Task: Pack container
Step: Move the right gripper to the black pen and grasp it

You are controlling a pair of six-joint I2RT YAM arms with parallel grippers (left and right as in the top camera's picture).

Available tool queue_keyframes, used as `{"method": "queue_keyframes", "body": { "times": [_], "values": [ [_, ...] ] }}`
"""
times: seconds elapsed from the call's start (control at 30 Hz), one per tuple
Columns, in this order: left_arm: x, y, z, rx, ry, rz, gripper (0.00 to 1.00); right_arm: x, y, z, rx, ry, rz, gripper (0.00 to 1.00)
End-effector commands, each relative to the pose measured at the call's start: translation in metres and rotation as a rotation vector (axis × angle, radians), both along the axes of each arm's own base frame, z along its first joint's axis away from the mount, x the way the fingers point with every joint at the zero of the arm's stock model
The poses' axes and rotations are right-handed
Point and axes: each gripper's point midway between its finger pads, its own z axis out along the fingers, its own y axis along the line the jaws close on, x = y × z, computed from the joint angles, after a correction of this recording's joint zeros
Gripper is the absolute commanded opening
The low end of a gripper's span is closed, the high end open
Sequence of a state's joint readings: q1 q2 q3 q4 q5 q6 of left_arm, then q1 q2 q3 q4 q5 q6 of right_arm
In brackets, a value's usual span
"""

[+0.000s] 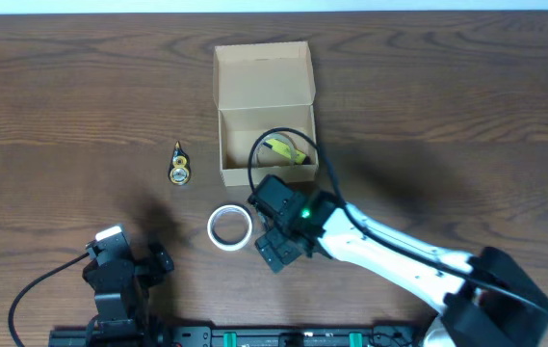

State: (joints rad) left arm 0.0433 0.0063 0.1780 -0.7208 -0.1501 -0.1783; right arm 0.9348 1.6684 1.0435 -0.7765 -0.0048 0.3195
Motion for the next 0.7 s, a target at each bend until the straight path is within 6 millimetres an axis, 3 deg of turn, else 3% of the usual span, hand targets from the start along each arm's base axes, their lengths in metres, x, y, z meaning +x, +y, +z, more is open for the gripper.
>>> {"method": "queue_keyframes", "body": {
  "times": [0.0, 0.27, 0.67],
  "values": [
    [-0.002, 0.002, -0.006, 0.016, 0.021, 0.001, 0.96, -0.005, 0.006, -0.011, -0.015, 0.006, 0.009, 0.95],
    [-0.002, 0.002, -0.006, 0.016, 0.021, 0.001, 0.96, -0.008, 0.018, -0.032, -0.025, 0.009, 0.038, 0.85],
    [-0.002, 0.002, -0.006, 0.016, 0.021, 0.001, 0.95, -0.002, 0.024, -0.047, -0.025, 0.001, 0.036, 0.44]
  ]
}}
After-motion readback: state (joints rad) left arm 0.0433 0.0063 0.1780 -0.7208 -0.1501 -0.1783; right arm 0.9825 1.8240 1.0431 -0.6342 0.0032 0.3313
